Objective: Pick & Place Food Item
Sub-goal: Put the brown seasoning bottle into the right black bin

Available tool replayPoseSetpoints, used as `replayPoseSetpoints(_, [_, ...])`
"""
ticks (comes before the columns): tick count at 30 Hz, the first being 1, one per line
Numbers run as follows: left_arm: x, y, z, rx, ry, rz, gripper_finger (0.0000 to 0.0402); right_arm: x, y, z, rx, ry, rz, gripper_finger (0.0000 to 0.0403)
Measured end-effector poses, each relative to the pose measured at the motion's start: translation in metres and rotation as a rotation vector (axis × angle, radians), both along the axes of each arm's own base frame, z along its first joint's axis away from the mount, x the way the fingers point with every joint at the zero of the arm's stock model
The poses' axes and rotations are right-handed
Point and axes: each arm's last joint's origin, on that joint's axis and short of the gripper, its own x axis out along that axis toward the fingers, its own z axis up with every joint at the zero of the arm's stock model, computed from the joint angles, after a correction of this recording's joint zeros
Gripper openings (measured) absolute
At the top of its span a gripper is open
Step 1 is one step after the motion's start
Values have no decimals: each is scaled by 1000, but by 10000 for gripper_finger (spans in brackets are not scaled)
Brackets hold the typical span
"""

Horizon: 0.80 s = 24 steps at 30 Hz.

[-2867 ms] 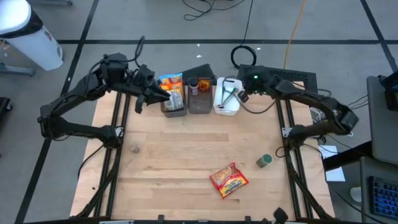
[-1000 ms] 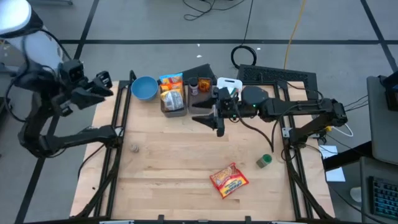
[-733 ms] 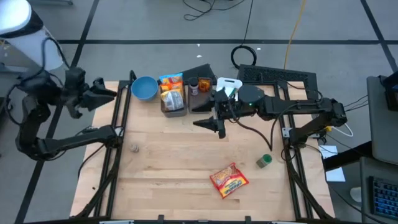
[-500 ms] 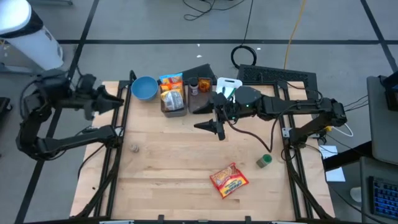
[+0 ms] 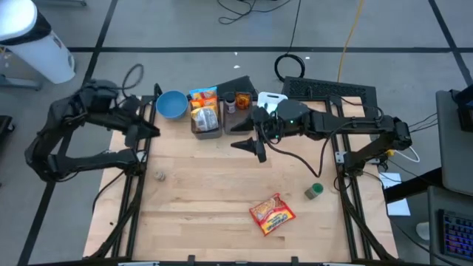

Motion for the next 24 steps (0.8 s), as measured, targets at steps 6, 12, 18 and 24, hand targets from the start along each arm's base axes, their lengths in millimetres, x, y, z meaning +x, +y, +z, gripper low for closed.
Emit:
replayPoseSetpoints(6, [6, -4, -14, -30, 190, -73, 127, 0, -6, -3, 0, 10, -19, 268])
replayPoseSetpoints(12, [8, -13, -16, -63, 250, -138, 127, 3, -13, -27, 86, -1, -50, 268])
replayPoseSetpoints(18, [1, -24, 0, -53, 320, -191, 127, 4, -13, -53, 186, -62, -60, 267])
replayPoseSetpoints(24, [9, -36, 14, 28, 329, -282, 127, 1, -13, -69, 272, -147, -79, 267])
